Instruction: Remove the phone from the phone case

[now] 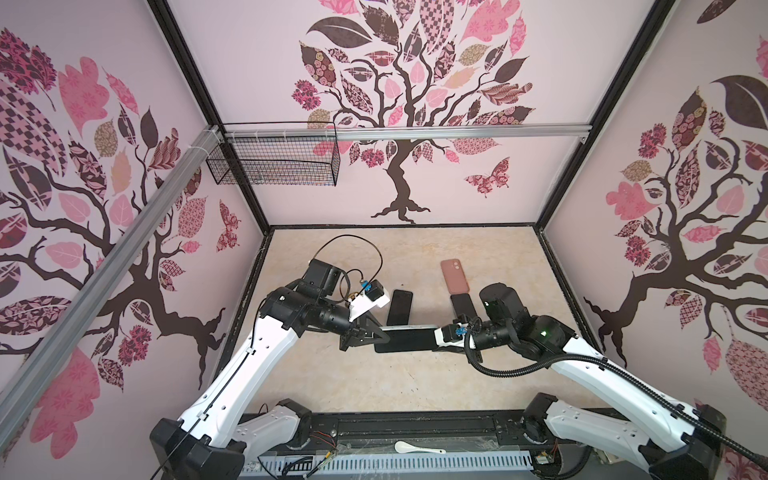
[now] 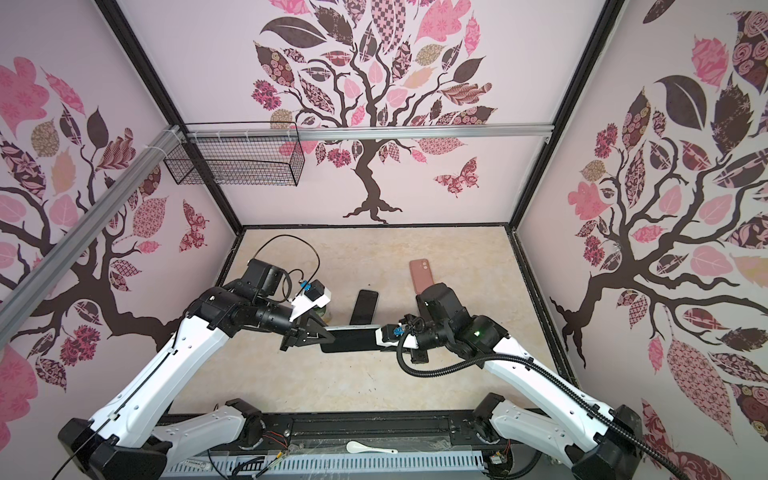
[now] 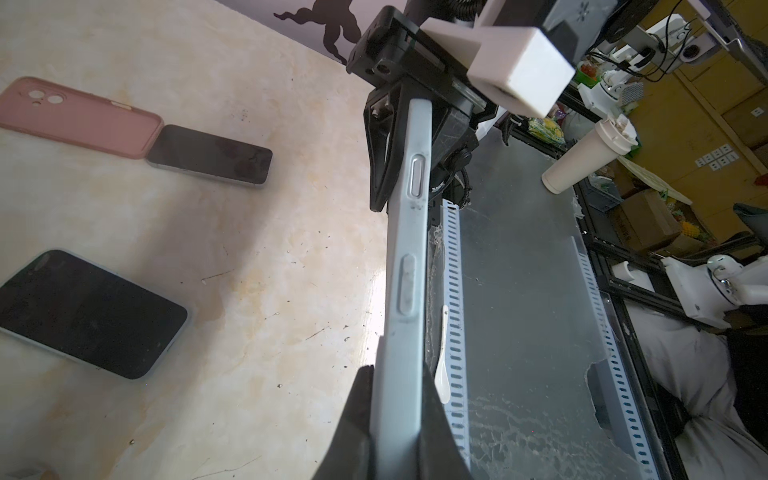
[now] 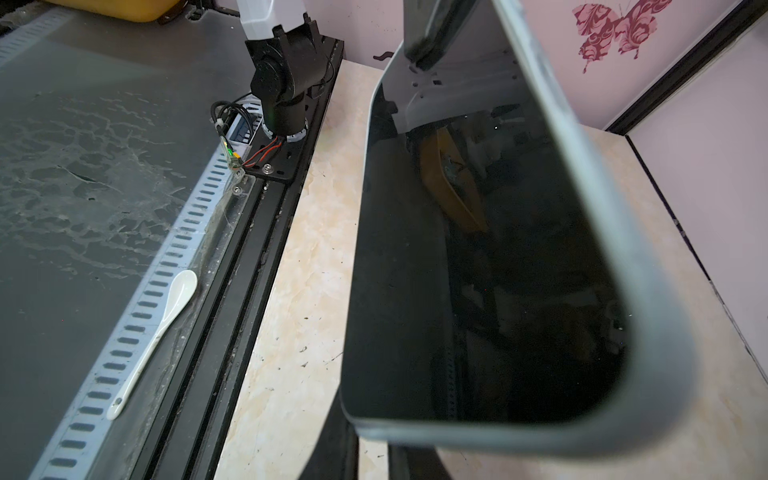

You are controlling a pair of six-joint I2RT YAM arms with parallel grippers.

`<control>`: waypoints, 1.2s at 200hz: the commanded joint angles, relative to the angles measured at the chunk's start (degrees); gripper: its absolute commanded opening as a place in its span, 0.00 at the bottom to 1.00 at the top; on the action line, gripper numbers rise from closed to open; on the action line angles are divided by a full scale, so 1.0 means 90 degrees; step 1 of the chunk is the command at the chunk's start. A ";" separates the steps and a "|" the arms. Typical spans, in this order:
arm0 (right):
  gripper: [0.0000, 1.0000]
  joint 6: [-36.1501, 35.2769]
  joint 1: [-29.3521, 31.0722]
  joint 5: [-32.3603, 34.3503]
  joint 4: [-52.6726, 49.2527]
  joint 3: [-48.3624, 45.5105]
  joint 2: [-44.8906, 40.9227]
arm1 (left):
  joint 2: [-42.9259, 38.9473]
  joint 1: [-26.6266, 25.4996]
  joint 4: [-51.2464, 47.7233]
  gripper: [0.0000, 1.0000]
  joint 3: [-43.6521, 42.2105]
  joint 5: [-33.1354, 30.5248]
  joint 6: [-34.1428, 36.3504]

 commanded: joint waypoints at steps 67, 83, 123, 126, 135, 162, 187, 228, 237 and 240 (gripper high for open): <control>0.00 -0.0396 0.0175 0.0233 0.1069 0.0223 -0.0322 | 0.0533 -0.0631 -0.0718 0.00 0.0253 0.0272 0.0430; 0.00 0.0002 0.0175 0.0268 0.1303 0.0165 -0.0339 | 0.0513 -0.0643 -0.0732 0.00 0.0254 0.0213 0.0436; 0.00 0.1007 0.0139 0.0237 0.2154 -0.0190 -0.0489 | 0.0475 -0.0678 -0.0732 0.00 0.0221 0.0163 0.0431; 0.00 0.1068 0.0126 0.0217 0.2214 -0.0218 -0.0508 | 0.0469 -0.0674 -0.0717 0.00 0.0222 0.0163 0.0433; 0.00 0.1269 0.0085 0.0133 0.2404 -0.0299 -0.0565 | 0.0450 -0.0678 -0.0713 0.00 0.0214 0.0154 0.0442; 0.00 0.2163 -0.0206 -0.0359 0.3209 -0.0552 -0.0744 | 0.0420 -0.0684 -0.0674 0.00 0.0177 0.0135 0.0431; 0.00 0.2817 -0.0381 -0.0694 0.3730 -0.0648 -0.0784 | 0.0424 -0.0688 -0.0675 0.00 0.0176 0.0151 0.0437; 0.00 0.3973 -0.0595 -0.1087 0.4524 -0.0776 -0.0728 | 0.0406 -0.0697 -0.0676 0.00 0.0162 0.0143 0.0439; 0.00 0.4117 -0.0599 -0.1141 0.4552 -0.0754 -0.0686 | 0.0406 -0.0705 -0.0675 0.00 0.0169 0.0151 0.0444; 0.00 0.4158 -0.0597 -0.1152 0.4560 -0.0734 -0.0671 | 0.0411 -0.0701 -0.0674 0.00 0.0166 0.0148 0.0445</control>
